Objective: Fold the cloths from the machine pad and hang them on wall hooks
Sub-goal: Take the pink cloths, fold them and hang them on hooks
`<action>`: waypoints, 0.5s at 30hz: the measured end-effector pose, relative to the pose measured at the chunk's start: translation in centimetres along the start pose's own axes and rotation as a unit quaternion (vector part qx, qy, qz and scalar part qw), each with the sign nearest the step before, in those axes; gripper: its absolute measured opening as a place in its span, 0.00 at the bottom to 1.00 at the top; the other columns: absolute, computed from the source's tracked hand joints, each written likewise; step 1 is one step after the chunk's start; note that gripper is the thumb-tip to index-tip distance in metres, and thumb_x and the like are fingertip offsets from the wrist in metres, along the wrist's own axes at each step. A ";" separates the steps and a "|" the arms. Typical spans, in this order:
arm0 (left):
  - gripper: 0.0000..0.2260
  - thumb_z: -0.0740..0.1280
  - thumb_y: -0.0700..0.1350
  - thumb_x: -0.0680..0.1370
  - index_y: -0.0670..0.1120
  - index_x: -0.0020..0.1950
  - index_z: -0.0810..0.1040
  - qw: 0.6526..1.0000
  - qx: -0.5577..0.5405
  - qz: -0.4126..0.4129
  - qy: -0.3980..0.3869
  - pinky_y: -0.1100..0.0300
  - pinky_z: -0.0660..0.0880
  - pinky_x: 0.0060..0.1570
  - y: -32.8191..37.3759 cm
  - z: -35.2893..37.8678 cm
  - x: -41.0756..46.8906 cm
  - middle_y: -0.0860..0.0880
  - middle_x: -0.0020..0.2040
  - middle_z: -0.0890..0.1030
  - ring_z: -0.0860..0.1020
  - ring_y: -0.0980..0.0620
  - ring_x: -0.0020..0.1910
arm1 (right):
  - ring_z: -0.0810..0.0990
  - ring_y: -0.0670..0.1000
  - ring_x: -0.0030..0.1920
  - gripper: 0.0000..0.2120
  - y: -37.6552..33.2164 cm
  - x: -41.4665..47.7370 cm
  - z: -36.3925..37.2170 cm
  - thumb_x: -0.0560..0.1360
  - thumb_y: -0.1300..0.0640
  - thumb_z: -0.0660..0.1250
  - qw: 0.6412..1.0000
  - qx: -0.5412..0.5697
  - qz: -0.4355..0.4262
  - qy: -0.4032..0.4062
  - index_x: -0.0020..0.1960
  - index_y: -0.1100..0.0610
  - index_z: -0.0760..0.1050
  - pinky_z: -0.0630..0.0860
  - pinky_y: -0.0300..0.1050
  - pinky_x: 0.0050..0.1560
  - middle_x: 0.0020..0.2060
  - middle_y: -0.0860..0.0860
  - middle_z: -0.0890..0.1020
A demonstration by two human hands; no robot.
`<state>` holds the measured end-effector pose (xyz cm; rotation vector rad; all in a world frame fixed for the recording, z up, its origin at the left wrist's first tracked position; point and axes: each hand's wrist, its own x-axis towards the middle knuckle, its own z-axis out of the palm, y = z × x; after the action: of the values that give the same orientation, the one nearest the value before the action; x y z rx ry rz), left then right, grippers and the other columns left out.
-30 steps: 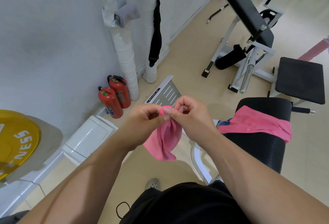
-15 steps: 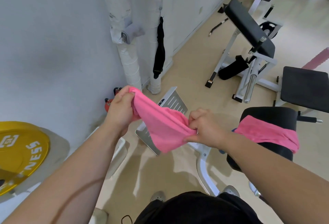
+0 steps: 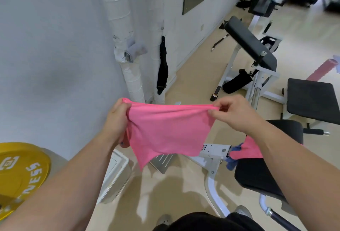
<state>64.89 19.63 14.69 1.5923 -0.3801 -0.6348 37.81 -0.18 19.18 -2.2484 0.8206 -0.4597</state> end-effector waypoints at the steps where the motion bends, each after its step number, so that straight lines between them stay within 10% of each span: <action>1: 0.11 0.61 0.47 0.79 0.51 0.37 0.74 1.000 0.018 0.001 -0.014 0.57 0.63 0.33 -0.2 0.1 0.1 0.53 0.33 0.71 0.67 0.53 0.32 | 0.82 0.59 0.38 0.07 0.1 -0.1 -0.3 0.72 0.63 0.76 0.999 0.042 0.017 0.017 0.36 0.57 0.82 0.78 0.57 0.44 0.35 0.58 0.84; 9: 0.11 0.62 0.48 0.82 0.50 0.44 0.82 0.996 0.055 0.048 -0.048 0.58 0.70 0.37 0.4 -0.4 1.1 0.49 0.36 0.78 0.71 0.50 0.36 | 0.82 0.50 0.38 0.19 1.7 -0.9 -1.1 0.71 0.70 0.74 0.951 0.276 0.140 0.023 0.60 0.62 0.79 0.83 0.45 0.48 0.34 0.54 0.81; 15: 0.12 0.64 0.47 0.80 0.53 0.41 0.85 0.997 0.061 0.018 -0.035 0.53 0.67 0.40 0.2 0.3 1.2 0.47 0.38 0.78 0.72 0.49 0.38 | 0.82 0.54 0.44 0.07 1.8 -1.2 0.2 0.74 0.68 0.72 0.909 0.325 0.259 0.042 0.51 0.68 0.80 0.83 0.45 0.43 0.43 0.59 0.83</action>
<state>65.73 18.64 14.67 1.6779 -0.5065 -0.6497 36.24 -0.26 17.61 -1.3418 1.0736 -0.4824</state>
